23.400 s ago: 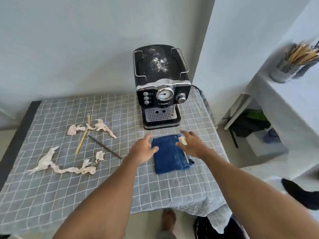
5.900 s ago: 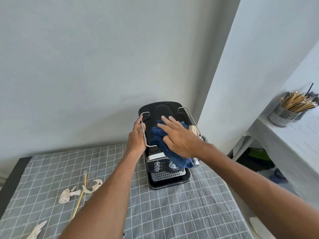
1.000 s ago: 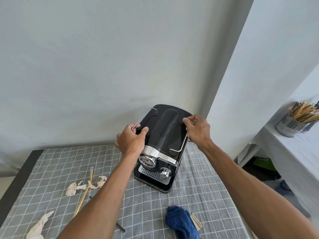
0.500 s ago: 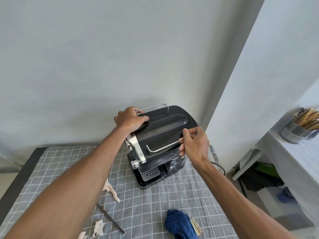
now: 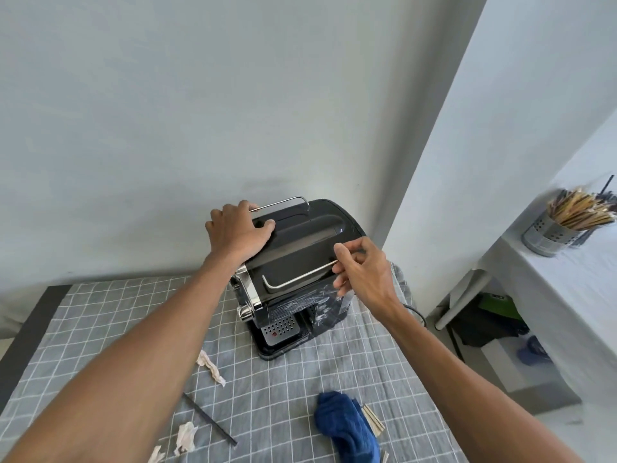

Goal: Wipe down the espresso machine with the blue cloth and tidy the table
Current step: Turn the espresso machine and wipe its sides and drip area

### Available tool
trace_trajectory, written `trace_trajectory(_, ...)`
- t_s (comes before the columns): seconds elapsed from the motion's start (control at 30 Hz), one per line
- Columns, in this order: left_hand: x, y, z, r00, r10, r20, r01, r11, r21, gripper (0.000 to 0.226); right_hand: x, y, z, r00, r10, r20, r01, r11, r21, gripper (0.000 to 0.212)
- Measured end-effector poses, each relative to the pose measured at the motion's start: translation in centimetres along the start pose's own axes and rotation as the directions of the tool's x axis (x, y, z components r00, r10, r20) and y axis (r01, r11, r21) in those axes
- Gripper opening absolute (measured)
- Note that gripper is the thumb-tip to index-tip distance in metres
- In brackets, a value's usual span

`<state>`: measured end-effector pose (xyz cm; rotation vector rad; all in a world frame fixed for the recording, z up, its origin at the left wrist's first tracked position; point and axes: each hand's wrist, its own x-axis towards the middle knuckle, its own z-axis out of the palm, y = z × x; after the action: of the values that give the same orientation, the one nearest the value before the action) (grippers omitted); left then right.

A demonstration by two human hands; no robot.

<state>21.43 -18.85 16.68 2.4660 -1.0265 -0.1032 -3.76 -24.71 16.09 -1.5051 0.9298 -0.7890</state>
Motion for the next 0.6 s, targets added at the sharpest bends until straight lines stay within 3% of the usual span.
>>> trace_trajectory(0.1, -0.9, 0.8, 0.1, 0.951, 0.256, -0.174, -0.235, 0.963, 0.133, 0.048, 0.0, 0.5, -0.4, 1.0, -0.01, 0.025, 0.009, 1.0, 0.027, 0.032)
trace_trajectory(0.2, -1.8, 1.3, 0.3, 0.882, 0.456, -0.115, -0.428, 0.88, 0.204, 0.051, -0.5, 1.5, -0.2, 0.999, -0.034, -0.018, 0.035, 0.999, 0.042, 0.034)
trace_trajectory(0.3, -2.4, 1.8, 0.4, 0.891, 0.452, 0.048, -0.453, 0.875, 0.17, 0.066, -1.4, 3.1, -0.2, 0.996, -0.076, -0.045, 0.076, 0.997, -0.002, 0.039)
trace_trajectory(0.43, -2.7, 1.4, 0.6, 0.886, 0.445, 0.128, -0.462, 0.87, 0.17, 0.072, -3.6, 6.7, -0.6, 0.994, -0.103, 0.039, 0.11, 0.959, -0.26, 0.033)
trace_trajectory(0.6, -2.5, 1.0, 0.6, 0.883, 0.44, 0.164, -0.458, 0.884, 0.091, 0.07, -7.0, 12.7, -1.8, 0.946, 0.138, 0.292, 0.048, 0.834, -0.549, 0.017)
